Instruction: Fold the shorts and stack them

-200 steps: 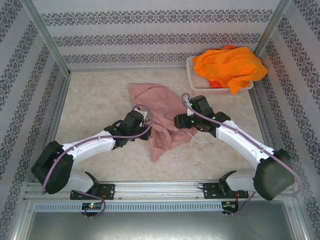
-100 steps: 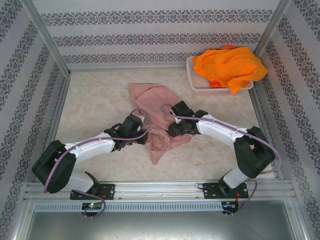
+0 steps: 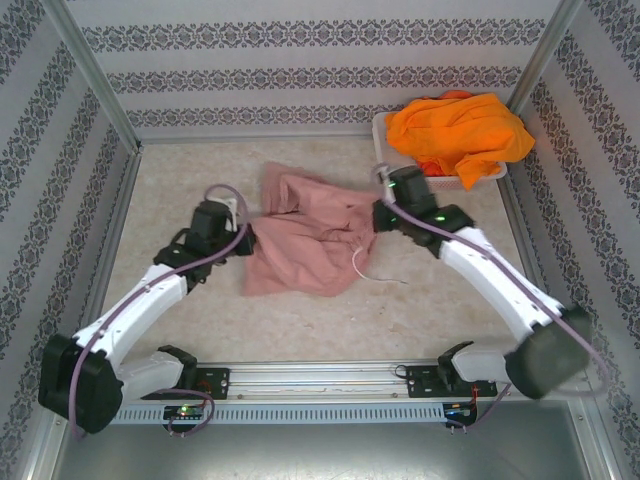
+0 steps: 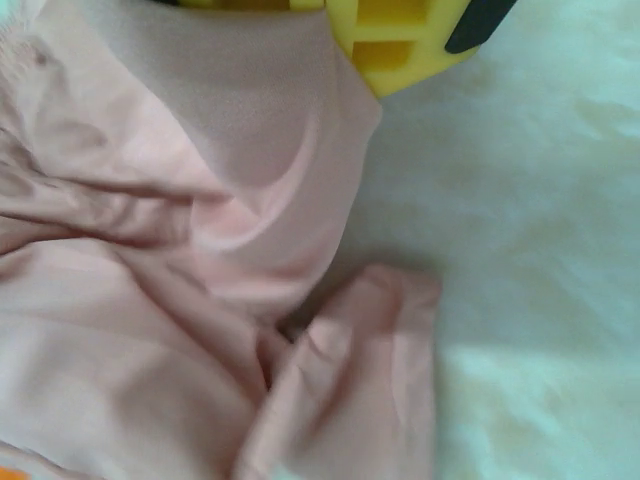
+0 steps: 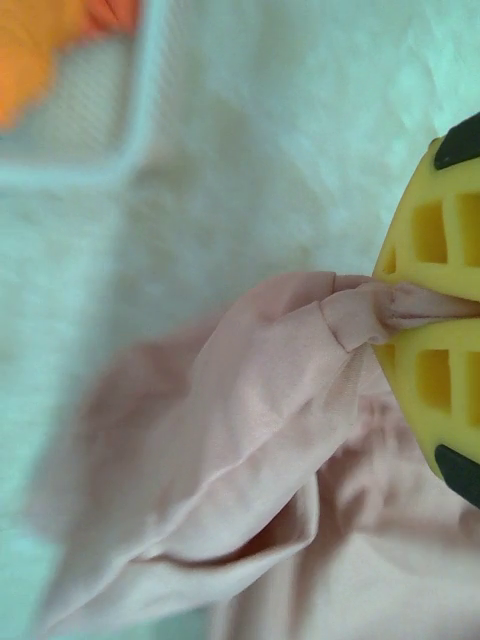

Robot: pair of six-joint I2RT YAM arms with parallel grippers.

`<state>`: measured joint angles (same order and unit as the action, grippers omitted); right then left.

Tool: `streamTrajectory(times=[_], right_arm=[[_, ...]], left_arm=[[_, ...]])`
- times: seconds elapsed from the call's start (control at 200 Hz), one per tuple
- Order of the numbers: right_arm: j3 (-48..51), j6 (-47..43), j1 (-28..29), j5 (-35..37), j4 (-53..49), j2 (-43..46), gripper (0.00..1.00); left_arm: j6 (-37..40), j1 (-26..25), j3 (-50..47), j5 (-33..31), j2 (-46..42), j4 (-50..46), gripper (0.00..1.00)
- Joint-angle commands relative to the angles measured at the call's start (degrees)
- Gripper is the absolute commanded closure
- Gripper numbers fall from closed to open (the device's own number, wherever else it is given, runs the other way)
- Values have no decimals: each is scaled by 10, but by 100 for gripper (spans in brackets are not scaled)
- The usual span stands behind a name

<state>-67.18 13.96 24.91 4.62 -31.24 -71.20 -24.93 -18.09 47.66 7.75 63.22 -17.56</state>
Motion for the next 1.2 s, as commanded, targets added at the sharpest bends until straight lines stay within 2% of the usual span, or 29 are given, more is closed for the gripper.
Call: streamTrajectory(times=[0.0,0.075,0.22,0.415,0.579,0.709,0.779,0.829,0.874,0.919,0.969,1.059,1.109,1.194], right_arm=[[-50,16,-39,-29,-35,48,100],[-84,14,-61,-41,-61,52,100],[-103,9,-70,-44,-93,24,100],[-62,31,-73,-71,-42,-20,100],[-110,34,-73,-89,-40,-99,92],[-167,37,-74,-93,-45,-179,91],[-206,38,-72,-95,-50,-224,88],[-238,37,-70,-93,-54,-256,82],[-266,35,-69,-88,-60,-283,62],[-296,38,-69,-83,-70,-305,58],[-317,41,-66,-84,-79,-316,55],[-296,39,-48,-84,-61,-288,35],[-259,32,-31,-72,-37,-256,30],[-203,1,6,-51,-13,-200,27]], left_arm=[[43,46,62,-16,-29,-86,100],[54,76,97,-22,-33,-114,100],[63,116,126,-15,-30,-135,100],[46,117,55,47,-55,-81,98],[39,117,21,57,-47,-86,92],[26,117,4,105,-8,-59,91],[28,117,7,124,20,-54,86],[32,117,12,130,38,-57,79],[34,117,16,132,47,-60,69],[32,118,17,128,42,-63,59],[21,118,12,116,20,-61,43],[-7,122,-10,75,-44,-69,16],[-26,130,-24,64,-76,-82,11],[-74,158,-54,75,-115,-105,10]])
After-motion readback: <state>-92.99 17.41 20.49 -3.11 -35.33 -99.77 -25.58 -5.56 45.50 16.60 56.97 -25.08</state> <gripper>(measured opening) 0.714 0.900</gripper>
